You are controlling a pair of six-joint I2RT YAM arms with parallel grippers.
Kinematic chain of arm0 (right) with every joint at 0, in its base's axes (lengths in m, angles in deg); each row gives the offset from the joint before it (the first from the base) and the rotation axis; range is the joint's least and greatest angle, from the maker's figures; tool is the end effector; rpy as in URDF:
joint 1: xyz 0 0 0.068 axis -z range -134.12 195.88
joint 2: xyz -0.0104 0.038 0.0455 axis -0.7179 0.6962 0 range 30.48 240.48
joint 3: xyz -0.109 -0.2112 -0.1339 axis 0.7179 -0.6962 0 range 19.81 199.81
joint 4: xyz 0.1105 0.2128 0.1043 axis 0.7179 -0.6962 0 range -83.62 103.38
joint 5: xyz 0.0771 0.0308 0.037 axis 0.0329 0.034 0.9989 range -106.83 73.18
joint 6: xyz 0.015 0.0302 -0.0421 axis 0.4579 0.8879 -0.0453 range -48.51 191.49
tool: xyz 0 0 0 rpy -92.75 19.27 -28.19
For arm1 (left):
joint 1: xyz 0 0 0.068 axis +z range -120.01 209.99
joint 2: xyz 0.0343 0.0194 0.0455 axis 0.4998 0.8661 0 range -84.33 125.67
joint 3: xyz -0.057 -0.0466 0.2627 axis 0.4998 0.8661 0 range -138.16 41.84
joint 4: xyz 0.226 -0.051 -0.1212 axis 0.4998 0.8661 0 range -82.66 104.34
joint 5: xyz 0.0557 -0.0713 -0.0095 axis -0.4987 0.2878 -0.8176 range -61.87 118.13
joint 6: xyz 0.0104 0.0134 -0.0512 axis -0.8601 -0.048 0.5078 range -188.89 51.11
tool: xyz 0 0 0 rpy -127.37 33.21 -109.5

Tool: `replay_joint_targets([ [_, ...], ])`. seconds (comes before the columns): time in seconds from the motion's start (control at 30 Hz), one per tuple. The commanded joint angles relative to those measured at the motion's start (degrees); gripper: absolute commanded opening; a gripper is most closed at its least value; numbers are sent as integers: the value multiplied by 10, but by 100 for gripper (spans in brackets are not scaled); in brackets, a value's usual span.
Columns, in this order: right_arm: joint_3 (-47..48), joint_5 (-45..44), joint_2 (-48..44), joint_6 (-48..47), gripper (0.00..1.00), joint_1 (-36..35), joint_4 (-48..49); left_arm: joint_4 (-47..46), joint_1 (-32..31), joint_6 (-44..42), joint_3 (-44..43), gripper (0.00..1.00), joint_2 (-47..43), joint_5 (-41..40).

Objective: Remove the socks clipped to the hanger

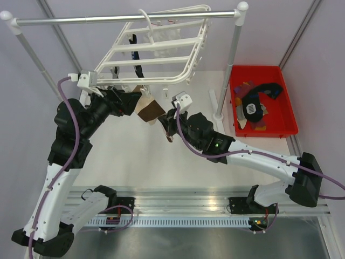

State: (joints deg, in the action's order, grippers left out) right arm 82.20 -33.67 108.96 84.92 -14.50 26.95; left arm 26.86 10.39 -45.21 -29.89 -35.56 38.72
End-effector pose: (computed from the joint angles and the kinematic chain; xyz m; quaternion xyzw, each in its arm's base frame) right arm 0.1707 0.2794 0.3571 -0.1918 0.6959 0.3260 0.6105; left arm 0.1457 -0.0588 0.4695 0.0428 0.6846 -0.3261 0.6505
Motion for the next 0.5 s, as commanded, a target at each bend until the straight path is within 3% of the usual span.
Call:
replay_joint_targets([
  [0.0,0,18,-20,8,1,4,-5,-63,2,5,-15,85,-3,6],
  [0.23,0,26,-17,13,1,9,-10,-99,3,11,-18,82,-8,10],
  [0.47,-3,36,-17,21,1,16,-12,-112,3,17,-17,71,-3,15],
])
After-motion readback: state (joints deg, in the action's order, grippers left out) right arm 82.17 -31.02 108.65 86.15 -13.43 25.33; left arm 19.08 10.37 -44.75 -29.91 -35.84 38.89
